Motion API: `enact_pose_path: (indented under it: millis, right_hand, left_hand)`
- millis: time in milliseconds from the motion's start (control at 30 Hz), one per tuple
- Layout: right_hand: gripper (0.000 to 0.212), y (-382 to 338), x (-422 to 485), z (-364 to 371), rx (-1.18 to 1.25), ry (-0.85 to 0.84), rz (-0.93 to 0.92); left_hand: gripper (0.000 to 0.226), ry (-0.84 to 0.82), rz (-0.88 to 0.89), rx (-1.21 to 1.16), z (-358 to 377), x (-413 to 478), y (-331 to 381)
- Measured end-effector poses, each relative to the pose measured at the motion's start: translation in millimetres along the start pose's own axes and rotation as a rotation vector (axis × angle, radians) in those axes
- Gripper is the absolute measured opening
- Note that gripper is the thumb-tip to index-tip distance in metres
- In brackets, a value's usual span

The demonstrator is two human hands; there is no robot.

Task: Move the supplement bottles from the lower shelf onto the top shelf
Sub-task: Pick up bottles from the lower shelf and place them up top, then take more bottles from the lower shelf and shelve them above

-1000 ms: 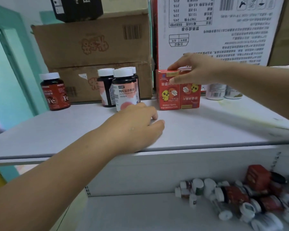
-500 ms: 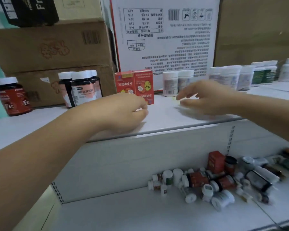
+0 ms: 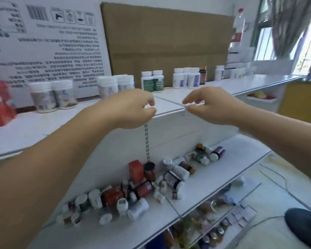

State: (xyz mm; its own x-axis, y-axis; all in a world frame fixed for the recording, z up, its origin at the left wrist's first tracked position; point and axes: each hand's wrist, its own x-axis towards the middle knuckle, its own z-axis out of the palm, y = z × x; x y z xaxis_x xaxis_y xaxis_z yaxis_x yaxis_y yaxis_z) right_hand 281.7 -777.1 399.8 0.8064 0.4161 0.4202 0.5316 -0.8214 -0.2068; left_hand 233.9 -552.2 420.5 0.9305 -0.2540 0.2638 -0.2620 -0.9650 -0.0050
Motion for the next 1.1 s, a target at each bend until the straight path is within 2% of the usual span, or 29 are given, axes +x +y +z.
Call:
enact_pose_path:
  millis: [167,267,500,700,900,1100]
  right_hand:
    - [0.033,133.1,-75.3,-31.8,-0.081,-0.004,0.236]
    - [0.034,203.0,-127.9,-34.3,-0.125,-0.002,0.392]
    - [0.035,328.8,-244.2,19.7,-0.125,-0.018,0.754]
    - [0.035,421.0,-277.2,95.1,-0.071,0.038,1.023]
    - [0.036,513.4,-238.9,144.6,0.093,0.107,1.105]
    - [0.036,590.0,-181.5,167.4,0.168,-0.006,0.969]
  left_hand:
    - [0.035,0.093,0.233,-0.122,48.5,69.4,117.4]
    - [0.037,0.062,0.339,-0.131,100.3,103.6,179.4]
    - [0.036,-0.144,0.298,-0.226,259.4,171.0,275.0]
    - [0.031,-0.227,0.180,-0.378,380.3,232.5,327.0]
    - [0.034,-0.340,0.181,-0.369,450.8,319.8,377.2]
    - [0.034,-0.325,0.110,-0.369,473.3,391.5,393.9]
